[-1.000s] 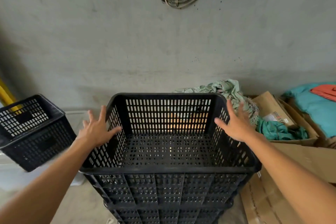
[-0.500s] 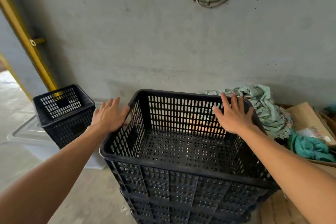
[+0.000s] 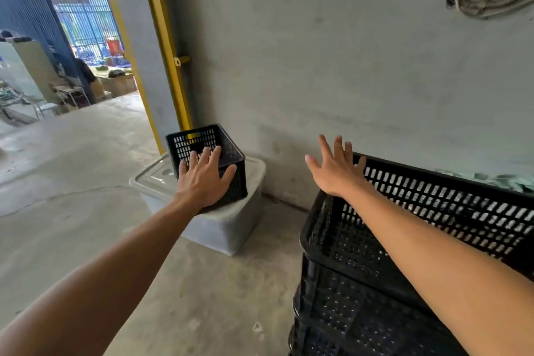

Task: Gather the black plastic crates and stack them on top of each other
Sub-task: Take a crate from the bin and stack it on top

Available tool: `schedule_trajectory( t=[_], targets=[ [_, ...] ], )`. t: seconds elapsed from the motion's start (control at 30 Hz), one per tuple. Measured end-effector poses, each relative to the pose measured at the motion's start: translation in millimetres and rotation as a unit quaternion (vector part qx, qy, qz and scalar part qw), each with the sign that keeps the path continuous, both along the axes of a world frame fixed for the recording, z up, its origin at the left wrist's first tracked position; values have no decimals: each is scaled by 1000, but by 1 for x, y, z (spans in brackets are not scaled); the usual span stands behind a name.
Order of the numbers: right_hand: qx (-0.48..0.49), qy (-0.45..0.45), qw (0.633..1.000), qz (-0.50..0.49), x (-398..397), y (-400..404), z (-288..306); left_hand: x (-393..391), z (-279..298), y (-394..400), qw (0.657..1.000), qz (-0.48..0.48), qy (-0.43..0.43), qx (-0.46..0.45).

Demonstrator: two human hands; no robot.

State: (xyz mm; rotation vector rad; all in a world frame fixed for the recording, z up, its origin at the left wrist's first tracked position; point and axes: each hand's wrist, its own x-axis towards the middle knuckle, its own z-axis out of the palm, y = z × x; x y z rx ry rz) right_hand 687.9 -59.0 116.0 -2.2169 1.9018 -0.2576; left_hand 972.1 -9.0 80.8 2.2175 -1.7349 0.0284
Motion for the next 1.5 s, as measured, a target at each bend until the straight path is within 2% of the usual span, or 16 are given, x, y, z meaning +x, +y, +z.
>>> schedule_trajectory(
  t=[0.17,0.3,0.63,1.1,1.33,1.5],
  targets=[
    [-4,-41,999,16,140,-12,-14,106,-7,-5,1000,13,-10,4],
    [31,-60,997,25,226,-23,-41,179,-14,-14,1000,20,-19,15],
    [89,-30,996,-1,350,-95,-104,298,-57,-92,999,32,7,35],
    [154,-97,978,-97,478,-313,-177,403,-105,-329,993,-4,23,114],
    [174,-123,962,-172,508,-378,-212,442,-132,-442,987,-32,13,156],
    [160,-123,942,-270,524,-410,-253,468,-168,-534,980,-79,18,184]
  ],
)
